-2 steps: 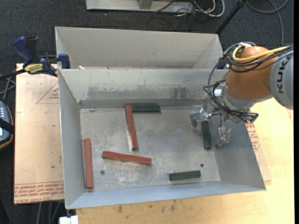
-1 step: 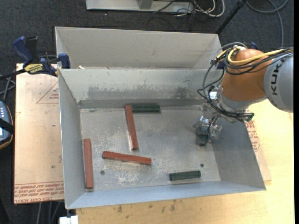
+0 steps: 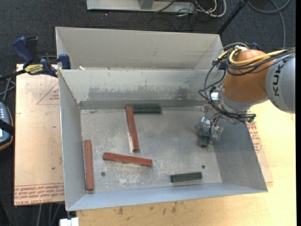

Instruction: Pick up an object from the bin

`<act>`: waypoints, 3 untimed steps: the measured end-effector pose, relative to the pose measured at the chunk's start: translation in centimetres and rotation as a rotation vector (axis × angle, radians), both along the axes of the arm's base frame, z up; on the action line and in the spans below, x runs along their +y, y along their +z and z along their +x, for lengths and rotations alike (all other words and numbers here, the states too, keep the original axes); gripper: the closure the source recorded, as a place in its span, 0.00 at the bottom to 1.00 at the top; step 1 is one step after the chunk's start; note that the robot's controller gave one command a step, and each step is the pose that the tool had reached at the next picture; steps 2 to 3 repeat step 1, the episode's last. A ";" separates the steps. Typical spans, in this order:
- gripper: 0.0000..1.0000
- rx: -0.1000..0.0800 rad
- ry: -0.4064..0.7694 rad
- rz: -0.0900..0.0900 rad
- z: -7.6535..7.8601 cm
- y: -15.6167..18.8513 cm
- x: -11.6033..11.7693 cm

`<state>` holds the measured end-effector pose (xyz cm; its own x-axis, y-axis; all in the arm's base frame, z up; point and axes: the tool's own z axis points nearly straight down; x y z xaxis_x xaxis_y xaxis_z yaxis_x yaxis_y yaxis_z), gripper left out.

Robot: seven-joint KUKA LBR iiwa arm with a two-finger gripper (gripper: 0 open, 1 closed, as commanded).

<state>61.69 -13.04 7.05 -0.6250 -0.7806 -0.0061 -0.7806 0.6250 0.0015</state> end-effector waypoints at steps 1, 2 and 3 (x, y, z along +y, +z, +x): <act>1.00 -0.006 0.279 -0.006 -0.9 13.5 2.6; 1.00 -0.006 0.279 -0.006 -0.9 13.5 2.6; 1.00 -0.006 0.279 -0.006 -0.9 13.5 2.6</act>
Offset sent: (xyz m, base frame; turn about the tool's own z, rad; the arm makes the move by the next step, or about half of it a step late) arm 0.0000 0.0000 0.0000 0.0000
